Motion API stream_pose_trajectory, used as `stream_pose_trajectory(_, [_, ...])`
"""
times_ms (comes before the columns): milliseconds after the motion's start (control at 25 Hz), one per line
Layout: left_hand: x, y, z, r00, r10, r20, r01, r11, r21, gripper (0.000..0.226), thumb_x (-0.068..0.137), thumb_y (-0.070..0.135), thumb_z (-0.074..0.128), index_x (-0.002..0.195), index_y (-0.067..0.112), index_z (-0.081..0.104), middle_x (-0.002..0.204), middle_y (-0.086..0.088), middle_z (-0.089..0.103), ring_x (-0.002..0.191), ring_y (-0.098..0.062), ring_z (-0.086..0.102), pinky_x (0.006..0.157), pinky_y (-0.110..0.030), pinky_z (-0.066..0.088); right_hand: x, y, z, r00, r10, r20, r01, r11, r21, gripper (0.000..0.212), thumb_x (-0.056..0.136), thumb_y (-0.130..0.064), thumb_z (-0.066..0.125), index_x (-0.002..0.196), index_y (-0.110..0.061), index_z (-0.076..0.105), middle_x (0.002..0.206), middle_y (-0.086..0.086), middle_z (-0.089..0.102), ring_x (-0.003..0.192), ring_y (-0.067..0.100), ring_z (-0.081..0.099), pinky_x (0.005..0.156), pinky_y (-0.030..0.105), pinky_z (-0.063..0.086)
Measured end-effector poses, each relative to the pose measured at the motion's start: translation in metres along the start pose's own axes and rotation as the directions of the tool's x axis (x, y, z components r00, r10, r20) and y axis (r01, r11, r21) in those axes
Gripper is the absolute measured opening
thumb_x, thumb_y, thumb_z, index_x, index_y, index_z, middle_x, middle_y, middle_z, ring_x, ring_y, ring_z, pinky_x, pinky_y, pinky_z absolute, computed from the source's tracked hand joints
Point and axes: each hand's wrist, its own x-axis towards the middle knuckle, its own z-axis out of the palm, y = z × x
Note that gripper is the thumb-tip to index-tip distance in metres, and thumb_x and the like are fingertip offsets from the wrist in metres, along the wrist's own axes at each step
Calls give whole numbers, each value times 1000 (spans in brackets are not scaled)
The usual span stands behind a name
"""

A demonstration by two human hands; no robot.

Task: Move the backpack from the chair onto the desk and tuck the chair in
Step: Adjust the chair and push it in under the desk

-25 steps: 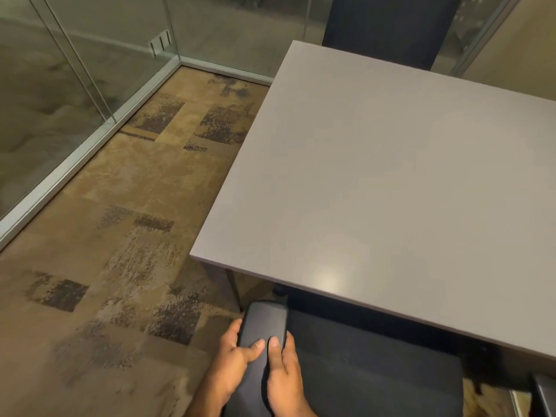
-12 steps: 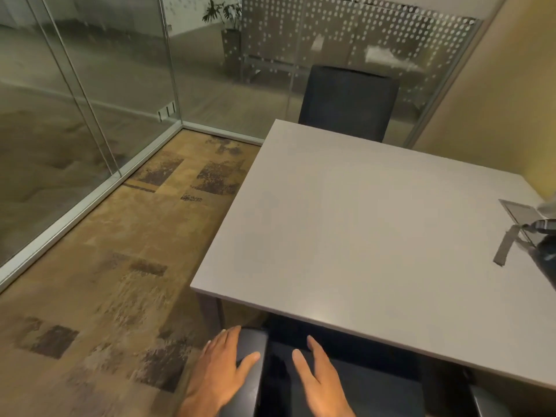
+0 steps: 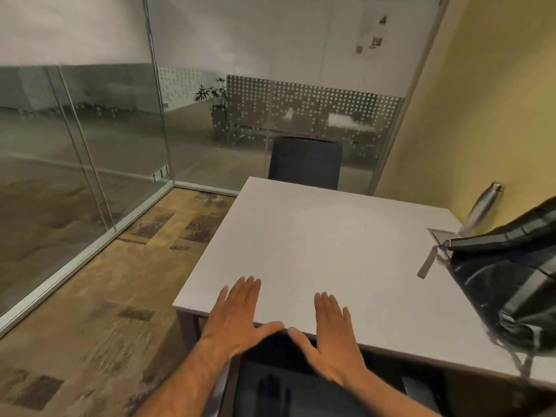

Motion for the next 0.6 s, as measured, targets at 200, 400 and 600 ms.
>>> stream_pose_trajectory(200, [-48,53,-40,996,3,-84,-1,999,33,113,78,92,25,162,22,-4,172,-1,-6,158,-20,-7,129,-46,-3,-50,13,-57,997,-12,-71,10,1000,-21,116,74,-97,-4,161,-21,-14,167,-3,-22,152,16,-26,119,42,-23])
stream_pose_trajectory(400, [-109,100,-45,995,35,-92,-32,999,35,114,76,93,21,162,22,-5,172,-1,-7,158,-20,-8,129,-46,-3,-111,16,-84,995,-47,-84,45,999,-18,119,71,-99,-5,159,-20,-16,166,-2,-24,154,19,-23,122,45,-22])
stream_pose_trajectory(600, [-159,119,-47,995,64,-77,-60,997,45,119,69,95,12,162,23,-4,172,-1,-6,158,-19,-8,129,-46,-3,-163,11,-97,994,-18,-110,19,1000,4,119,73,-98,0,160,-18,-13,171,3,-16,154,17,-22,119,44,-22])
